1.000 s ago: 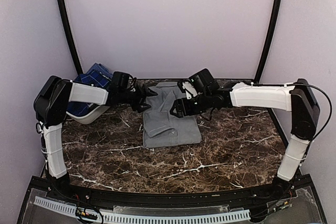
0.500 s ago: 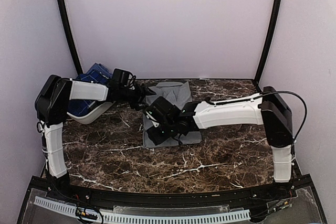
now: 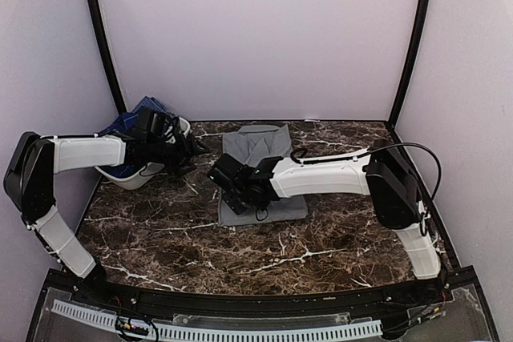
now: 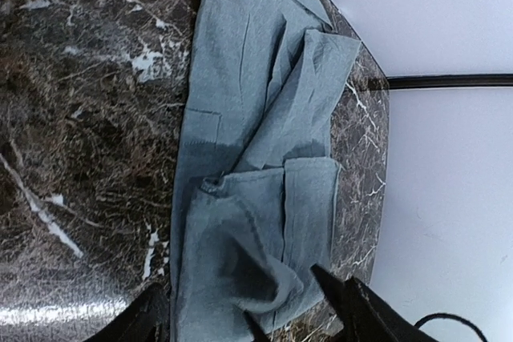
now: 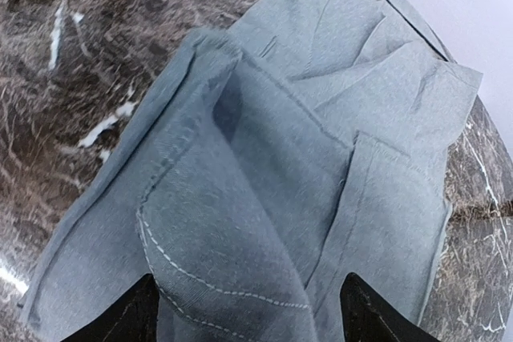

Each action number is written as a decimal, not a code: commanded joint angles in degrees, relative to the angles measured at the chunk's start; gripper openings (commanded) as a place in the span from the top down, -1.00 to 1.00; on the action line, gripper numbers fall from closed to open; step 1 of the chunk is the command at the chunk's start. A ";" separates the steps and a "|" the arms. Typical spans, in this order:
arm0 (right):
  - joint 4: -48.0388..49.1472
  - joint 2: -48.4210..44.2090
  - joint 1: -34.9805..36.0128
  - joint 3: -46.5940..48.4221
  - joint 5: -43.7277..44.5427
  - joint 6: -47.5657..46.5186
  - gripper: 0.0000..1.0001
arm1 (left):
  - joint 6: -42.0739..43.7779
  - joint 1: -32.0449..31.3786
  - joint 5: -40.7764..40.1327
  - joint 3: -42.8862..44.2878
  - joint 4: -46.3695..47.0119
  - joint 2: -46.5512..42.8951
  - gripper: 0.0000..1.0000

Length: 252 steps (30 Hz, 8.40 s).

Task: Fold and stack the long sleeve shirts
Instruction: Adjust the 2/3-rectangle-folded shirt at the center of the board, then smooth out the 2/3-rectangle-folded shirt at the center of the board, then move the 2/3-rectangle-folded shirt to the center of the board, then pick up the 2/3-rectangle-folded shirt from the center of the board, then fold the 2/3-rectangle-folded shirt at the center of the board.

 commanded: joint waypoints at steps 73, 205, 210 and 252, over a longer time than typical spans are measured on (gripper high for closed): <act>49.75 -34.57 -28.54 -65.01 -62.65 30.08 0.77 | 5.47 -16.42 0.75 27.33 -0.38 34.60 -0.10; 50.78 -35.14 -25.96 -69.33 -59.75 34.29 1.00 | 0.33 -17.22 2.74 -19.18 8.03 1.35 1.00; 50.72 -38.57 -25.68 -71.87 -59.62 34.58 1.00 | 0.33 -17.89 1.50 -19.97 5.84 -2.37 1.00; 27.52 -29.66 -38.07 -33.36 -56.16 24.55 1.00 | 5.24 -10.47 -1.58 7.74 1.10 4.72 1.00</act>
